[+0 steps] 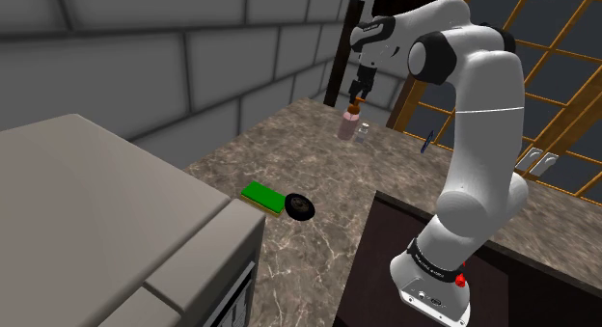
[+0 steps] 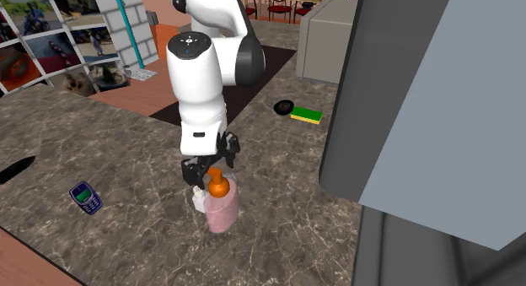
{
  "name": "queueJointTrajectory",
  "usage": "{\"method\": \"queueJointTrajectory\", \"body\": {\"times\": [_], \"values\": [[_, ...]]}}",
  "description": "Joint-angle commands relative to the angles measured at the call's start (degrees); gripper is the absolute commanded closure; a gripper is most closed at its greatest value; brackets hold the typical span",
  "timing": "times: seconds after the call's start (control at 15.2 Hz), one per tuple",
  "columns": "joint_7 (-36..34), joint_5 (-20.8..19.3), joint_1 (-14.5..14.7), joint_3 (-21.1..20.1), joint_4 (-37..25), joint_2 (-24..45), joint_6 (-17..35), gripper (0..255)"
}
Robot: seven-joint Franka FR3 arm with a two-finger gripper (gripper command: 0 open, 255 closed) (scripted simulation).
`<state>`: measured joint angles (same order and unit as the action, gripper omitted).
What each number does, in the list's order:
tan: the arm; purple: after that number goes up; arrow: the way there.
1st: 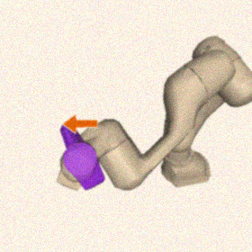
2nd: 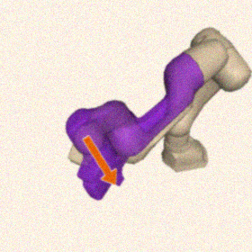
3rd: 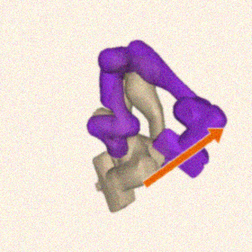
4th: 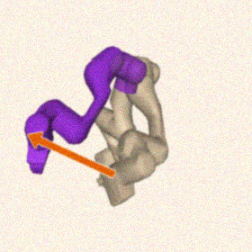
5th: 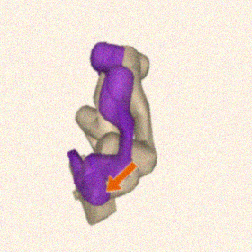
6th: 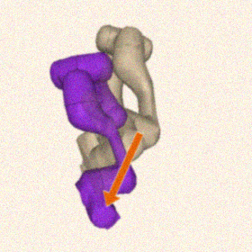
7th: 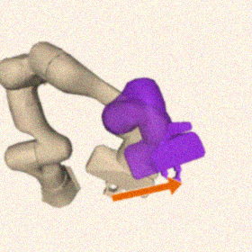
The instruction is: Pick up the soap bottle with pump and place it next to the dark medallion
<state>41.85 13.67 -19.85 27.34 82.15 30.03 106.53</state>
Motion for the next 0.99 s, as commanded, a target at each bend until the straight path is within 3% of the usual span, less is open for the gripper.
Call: {"method": "queueJointTrajectory", "body": {"times": [0.0,0.26,0.33,0.92], "values": [[0.01,-0.02,0.04,0.01,0.24,-0.09,0.16,0],[0.01,-0.02,0.04,0.01,0.22,-0.09,0.15,0],[0.01,-0.02,0.04,0.01,0.22,-0.09,0.15,255],[0.01,-0.02,0.04,0.01,0.23,-0.09,0.16,255]]}}
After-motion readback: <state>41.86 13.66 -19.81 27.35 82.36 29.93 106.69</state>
